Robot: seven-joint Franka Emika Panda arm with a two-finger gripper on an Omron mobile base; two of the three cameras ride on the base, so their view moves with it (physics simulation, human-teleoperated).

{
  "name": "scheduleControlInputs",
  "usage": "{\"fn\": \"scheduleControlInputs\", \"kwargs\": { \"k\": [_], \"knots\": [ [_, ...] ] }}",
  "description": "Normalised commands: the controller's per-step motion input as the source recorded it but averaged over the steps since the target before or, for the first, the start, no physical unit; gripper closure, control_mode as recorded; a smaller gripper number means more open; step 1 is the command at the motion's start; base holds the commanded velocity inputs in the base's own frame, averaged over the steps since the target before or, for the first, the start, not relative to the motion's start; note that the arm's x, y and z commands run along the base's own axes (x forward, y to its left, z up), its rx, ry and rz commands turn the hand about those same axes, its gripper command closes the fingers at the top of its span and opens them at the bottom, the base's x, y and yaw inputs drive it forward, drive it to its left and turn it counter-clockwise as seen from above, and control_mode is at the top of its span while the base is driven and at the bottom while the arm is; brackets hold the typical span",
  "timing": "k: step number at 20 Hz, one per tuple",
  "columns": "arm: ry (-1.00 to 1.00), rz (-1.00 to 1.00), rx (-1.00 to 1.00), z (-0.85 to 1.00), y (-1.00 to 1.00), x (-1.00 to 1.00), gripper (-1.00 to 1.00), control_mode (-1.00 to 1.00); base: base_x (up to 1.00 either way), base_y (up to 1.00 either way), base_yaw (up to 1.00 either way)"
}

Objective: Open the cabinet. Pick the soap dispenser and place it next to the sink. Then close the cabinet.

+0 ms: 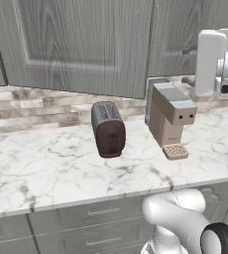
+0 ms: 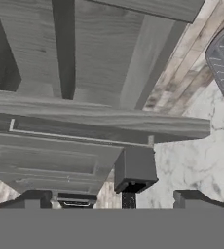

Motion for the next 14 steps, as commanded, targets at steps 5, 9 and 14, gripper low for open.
{"fn": "scheduleControlInputs", "kwargs": {
  "k": [5,9,14],
  "knots": [
    [0.00,0.08,0.00,0.00,0.00,0.27,-1.00,-1.00,0.00,0.00,0.00],
    [0.00,0.07,0.00,-0.02,0.01,0.29,-1.00,-1.00,0.00,0.00,0.00],
    [0.00,0.04,0.00,-0.03,0.01,0.29,-1.00,-1.00,0.00,0.00,0.00]
  ]
}}
